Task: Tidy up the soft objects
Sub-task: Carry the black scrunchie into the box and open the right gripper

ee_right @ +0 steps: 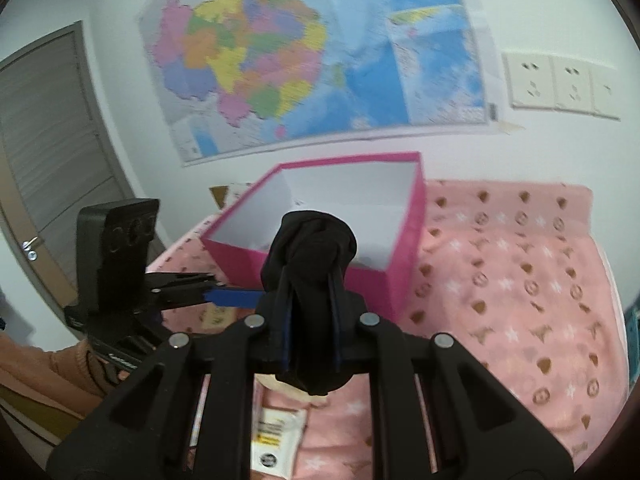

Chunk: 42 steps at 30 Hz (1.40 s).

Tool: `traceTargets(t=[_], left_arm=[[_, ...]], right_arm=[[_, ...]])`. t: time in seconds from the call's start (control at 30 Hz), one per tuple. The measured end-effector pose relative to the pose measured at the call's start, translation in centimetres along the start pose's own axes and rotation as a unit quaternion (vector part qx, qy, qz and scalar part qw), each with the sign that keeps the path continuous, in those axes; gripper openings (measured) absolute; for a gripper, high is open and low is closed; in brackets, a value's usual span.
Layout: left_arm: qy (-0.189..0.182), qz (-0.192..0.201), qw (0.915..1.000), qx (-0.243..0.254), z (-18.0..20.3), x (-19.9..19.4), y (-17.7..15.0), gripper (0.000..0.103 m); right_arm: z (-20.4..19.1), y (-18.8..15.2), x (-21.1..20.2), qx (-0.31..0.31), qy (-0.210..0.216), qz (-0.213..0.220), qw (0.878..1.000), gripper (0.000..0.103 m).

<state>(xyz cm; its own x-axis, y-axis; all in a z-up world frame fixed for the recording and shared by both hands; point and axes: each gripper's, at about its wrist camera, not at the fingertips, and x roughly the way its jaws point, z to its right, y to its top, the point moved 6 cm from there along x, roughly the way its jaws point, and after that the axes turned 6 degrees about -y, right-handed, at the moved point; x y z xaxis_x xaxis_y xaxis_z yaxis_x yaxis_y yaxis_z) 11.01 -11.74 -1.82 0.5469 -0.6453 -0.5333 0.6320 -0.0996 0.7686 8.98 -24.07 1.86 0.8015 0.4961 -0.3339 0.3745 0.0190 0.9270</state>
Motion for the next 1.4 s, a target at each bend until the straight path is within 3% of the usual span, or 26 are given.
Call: traceTargets(t=[0.07,0.17,0.3,0.57,0.9,0.97,1.1,1.13,1.27,1.4], left_arm=[[-0.002,0.011,0.9999,0.006,-0.1,-0.3,0.7,0.067],[0.008,0.025,0.9996,0.013,-0.6,-0.4,1.8,0.053],[0.019,0.035,0.9991,0.015,-1.4,-0.5,2.8,0.041],[0.049,0.048,0.9976,0.002,-4.2,-1.2,5.1,0.031],[0.101,0.025,0.9943,-0.024,-8.6,1.1,6.9,0.03],[0.122,0.017,0.9915,-0.042,-10.0,1.8,7.0,0.03],[0.133,0.006,0.9869,-0.091,-12.6,2.7,6.3,0.047],[0.136,0.004,0.9859,-0.097,-13.0,2.8,5.9,0.048],[0.149,0.003,0.9837,-0.101,-13.4,2.2,4.6,0.048],[0.139,0.02,0.9867,-0.082,-12.0,0.6,3.6,0.048]], right_arm=[[-0.8,1.0,0.6,-0.015,0.008,0.003,1.0,0.017],[-1.4,2.4,1.6,-0.024,0.019,0.006,0.999,0.016],[-1.6,4.2,2.8,-0.031,0.034,0.012,0.999,0.016],[-1.2,6.7,5.6,-0.038,0.041,0.014,0.998,0.016],[1.1,7.8,11.4,-0.01,0.025,-0.011,1.0,0.016],[2.0,7.7,12.9,0.004,0.018,-0.022,1.0,0.02],[3.9,6.5,15.2,0.012,-0.034,-0.053,0.998,0.028],[4.3,6.1,15.5,0.012,-0.046,-0.059,0.997,0.033],[4.4,4.7,14.8,0.01,-0.042,-0.067,0.997,0.034],[3.7,3.6,12.5,0.01,-0.025,-0.065,0.998,0.037]])
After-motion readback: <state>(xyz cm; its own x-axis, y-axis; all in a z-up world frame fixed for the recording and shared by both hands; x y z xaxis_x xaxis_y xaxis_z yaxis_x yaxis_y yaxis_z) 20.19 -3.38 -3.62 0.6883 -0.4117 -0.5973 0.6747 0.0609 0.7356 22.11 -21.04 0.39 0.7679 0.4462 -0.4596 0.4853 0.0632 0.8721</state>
